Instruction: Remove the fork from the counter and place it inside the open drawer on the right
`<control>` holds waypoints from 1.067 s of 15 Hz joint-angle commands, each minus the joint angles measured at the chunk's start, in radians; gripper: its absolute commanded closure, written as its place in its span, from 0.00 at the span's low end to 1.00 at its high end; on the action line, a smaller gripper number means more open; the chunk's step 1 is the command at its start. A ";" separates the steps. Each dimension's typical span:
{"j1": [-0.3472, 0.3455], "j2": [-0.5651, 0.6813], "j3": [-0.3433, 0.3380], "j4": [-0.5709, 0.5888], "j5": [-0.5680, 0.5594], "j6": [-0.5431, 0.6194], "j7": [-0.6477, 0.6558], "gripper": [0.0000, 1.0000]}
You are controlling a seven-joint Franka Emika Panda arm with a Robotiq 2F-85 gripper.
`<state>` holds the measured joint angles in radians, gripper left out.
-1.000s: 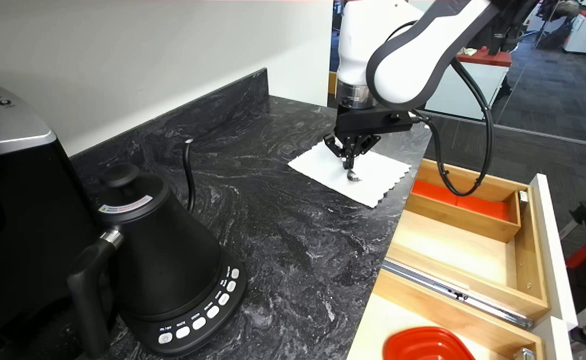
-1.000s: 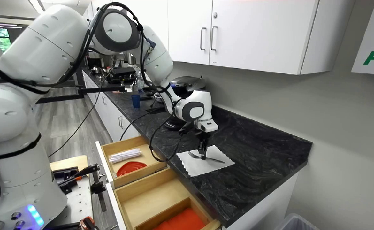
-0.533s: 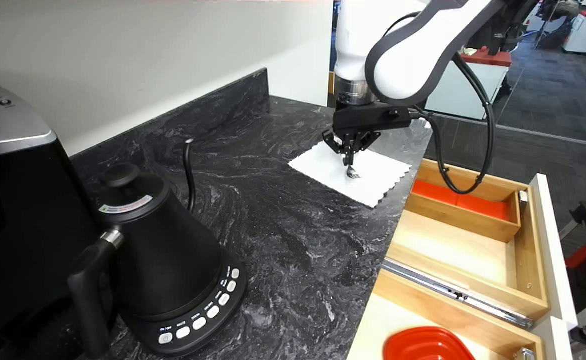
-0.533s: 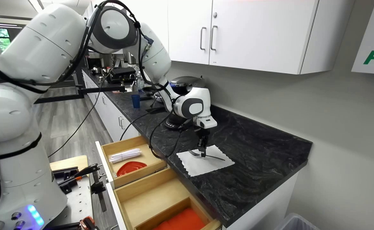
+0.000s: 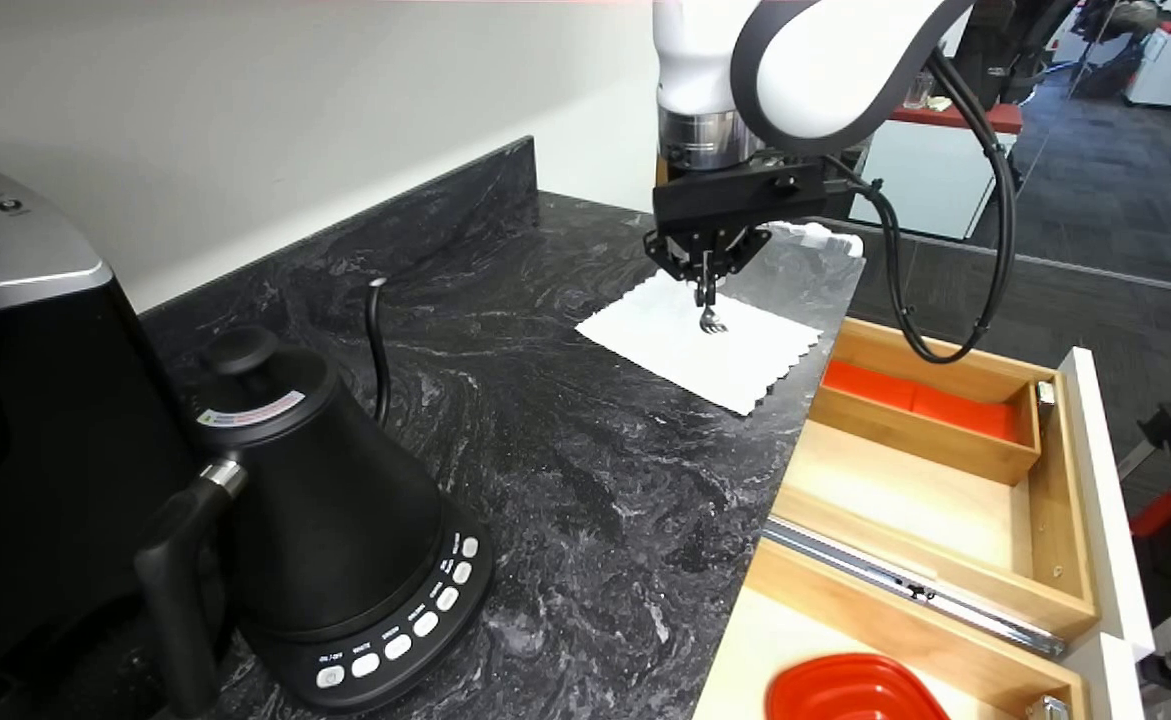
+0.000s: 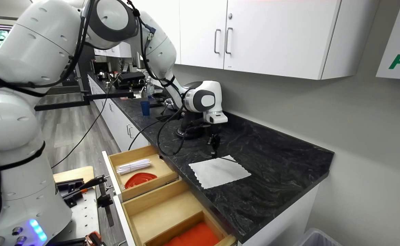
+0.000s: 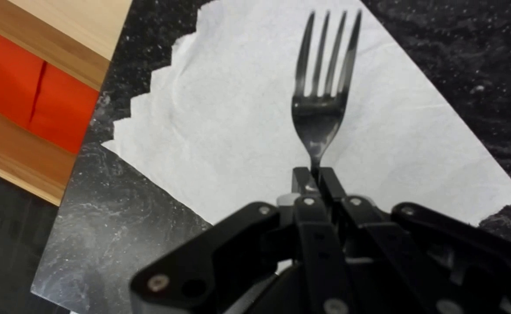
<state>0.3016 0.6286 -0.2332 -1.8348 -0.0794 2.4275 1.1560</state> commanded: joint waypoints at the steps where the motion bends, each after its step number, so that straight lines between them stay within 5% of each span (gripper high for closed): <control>1: -0.009 -0.043 0.023 -0.018 -0.028 -0.062 0.055 0.96; 5: -0.026 -0.041 0.034 -0.009 -0.022 -0.071 0.049 0.96; 16: -0.089 -0.128 -0.082 -0.013 -0.114 -0.070 0.274 0.96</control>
<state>0.2468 0.5604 -0.3161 -1.8147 -0.1658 2.3952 1.3570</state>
